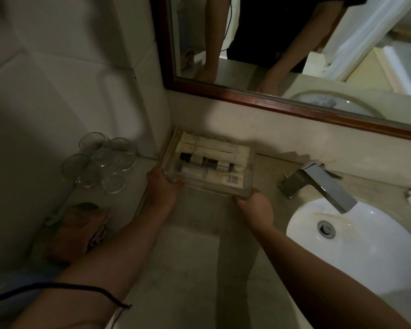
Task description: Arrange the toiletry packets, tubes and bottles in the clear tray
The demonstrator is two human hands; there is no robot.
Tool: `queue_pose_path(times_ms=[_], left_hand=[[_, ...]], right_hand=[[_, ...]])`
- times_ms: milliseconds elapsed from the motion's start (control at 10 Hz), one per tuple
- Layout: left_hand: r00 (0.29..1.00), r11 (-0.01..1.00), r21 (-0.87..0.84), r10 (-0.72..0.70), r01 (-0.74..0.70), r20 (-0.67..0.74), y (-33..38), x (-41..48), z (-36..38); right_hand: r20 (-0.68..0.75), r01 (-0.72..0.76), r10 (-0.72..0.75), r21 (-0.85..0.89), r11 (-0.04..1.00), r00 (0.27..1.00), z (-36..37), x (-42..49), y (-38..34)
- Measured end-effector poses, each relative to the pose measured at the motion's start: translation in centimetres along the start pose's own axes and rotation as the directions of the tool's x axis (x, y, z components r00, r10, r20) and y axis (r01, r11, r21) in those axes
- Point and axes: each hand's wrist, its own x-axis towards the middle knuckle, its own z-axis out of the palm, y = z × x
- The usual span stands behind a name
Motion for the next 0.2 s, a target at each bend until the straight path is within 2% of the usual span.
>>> queue_pose_path(times_ms=[200], left_hand=[[1.0,0.999,0.042,0.008,-0.008,0.003,-0.19,0.2,-0.19]], right_hand=[[-0.006,-0.033,0.033,0.012,0.999,0.999,0.07,0.07,-0.4]])
